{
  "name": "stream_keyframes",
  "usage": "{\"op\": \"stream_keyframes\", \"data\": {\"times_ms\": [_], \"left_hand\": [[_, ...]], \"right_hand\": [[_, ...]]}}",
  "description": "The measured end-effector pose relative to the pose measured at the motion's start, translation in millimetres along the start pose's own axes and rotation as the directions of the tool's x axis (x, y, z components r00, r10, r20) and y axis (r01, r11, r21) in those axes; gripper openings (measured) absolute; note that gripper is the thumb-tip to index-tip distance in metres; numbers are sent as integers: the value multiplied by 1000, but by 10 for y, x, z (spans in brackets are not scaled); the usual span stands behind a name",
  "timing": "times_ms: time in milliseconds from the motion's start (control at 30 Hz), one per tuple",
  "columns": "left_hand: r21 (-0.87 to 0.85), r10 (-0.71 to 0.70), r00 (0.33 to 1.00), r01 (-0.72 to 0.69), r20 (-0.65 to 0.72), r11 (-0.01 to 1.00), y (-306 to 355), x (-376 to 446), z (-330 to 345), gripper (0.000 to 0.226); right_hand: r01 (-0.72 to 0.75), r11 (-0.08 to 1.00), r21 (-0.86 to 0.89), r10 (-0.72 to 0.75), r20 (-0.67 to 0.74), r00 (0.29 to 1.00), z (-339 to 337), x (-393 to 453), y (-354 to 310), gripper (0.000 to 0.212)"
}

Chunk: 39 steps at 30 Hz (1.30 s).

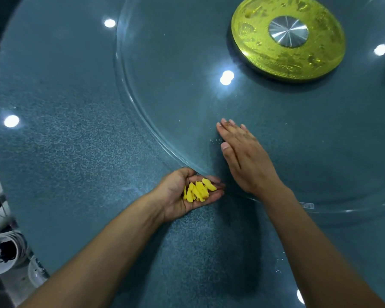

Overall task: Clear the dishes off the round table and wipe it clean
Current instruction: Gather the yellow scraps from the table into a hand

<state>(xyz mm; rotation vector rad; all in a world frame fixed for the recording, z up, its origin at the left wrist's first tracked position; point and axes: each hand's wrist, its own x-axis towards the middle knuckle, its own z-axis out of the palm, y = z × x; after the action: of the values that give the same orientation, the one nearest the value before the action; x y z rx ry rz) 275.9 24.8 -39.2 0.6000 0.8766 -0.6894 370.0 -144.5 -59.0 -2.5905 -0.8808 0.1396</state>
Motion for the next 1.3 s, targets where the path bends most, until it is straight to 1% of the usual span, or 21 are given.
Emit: {"op": "stream_keyframes", "data": {"times_ms": [100,200,300,367,467,500,533,567,600,633,700,767,833,900,967,1000,1033,1100,1167,1233,1300], "left_hand": [[-19,32,999,-32,-2,999,-8,25,2,46],[1,44,999,-44,-15,999,8,37,-18,39],[15,12,1000,-11,-22,1000,14,51,-43,36],[-27,-23,1000,23,-9,999,11,55,-51,35],[-51,-46,999,47,30,998,2,43,-43,44],[-35,-38,999,39,31,999,-4,32,-33,48],[-17,-31,999,32,30,999,-11,34,-25,55],[-14,-24,999,25,38,1000,-13,21,-12,59],[-14,-30,999,30,45,999,-18,11,3,57],[-11,-42,998,43,47,999,-25,23,6,55],[-9,-40,999,40,26,999,-30,25,7,53],[-10,-28,1000,28,-2,1000,-34,45,2,53],[4,0,999,0,-36,1000,-43,65,-3,49],[12,1,998,0,-57,1000,-32,63,-2,39],[10,-6,998,6,-57,1000,-44,86,-10,39],[10,-1,998,2,-56,1000,-49,77,-4,43],[14,-1,999,2,-53,1000,-57,67,5,48],[-14,-6,1000,6,-18,1000,-63,48,32,53],[-34,-22,1000,21,-16,999,-55,46,44,50],[-30,-18,999,16,-37,999,-49,56,44,47],[-39,0,999,-1,-46,999,-48,59,38,42]], "right_hand": [[3,999,41,-3,4,1000,12,-73,-92,57],[14,994,107,-14,-1,1000,89,-262,-263,54],[25,986,165,-24,-4,1000,174,-506,-529,52],[23,966,258,-26,5,1000,213,-668,-749,50],[-44,870,491,54,-6,999,125,-802,-911,47],[-62,842,536,104,-48,993,60,-770,-871,46],[-78,837,541,159,-105,982,-3,-691,-791,45],[-102,856,507,209,-158,965,-53,-570,-670,45],[-143,883,446,247,-184,951,-96,-421,-521,47],[-195,906,375,278,-181,943,-121,-266,-366,50],[-265,935,236,297,-111,948,-101,-79,-174,57],[-230,965,127,241,-76,968,29,-164,-218,58],[-133,982,135,140,-46,989,162,-452,-478,54],[-31,971,236,40,-36,999,219,-757,-765,47],[-11,927,374,50,-94,994,132,-883,-871,42],[-21,904,428,89,-140,986,67,-842,-827,40],[-52,897,438,141,-174,975,-15,-739,-759,40],[-135,922,364,216,-190,958,-152,-371,-527,46],[-194,944,266,230,-110,967,-165,87,-262,53],[-178,967,182,185,-27,982,-65,331,-148,60],[-113,983,145,114,3,994,78,228,-235,61]]}}
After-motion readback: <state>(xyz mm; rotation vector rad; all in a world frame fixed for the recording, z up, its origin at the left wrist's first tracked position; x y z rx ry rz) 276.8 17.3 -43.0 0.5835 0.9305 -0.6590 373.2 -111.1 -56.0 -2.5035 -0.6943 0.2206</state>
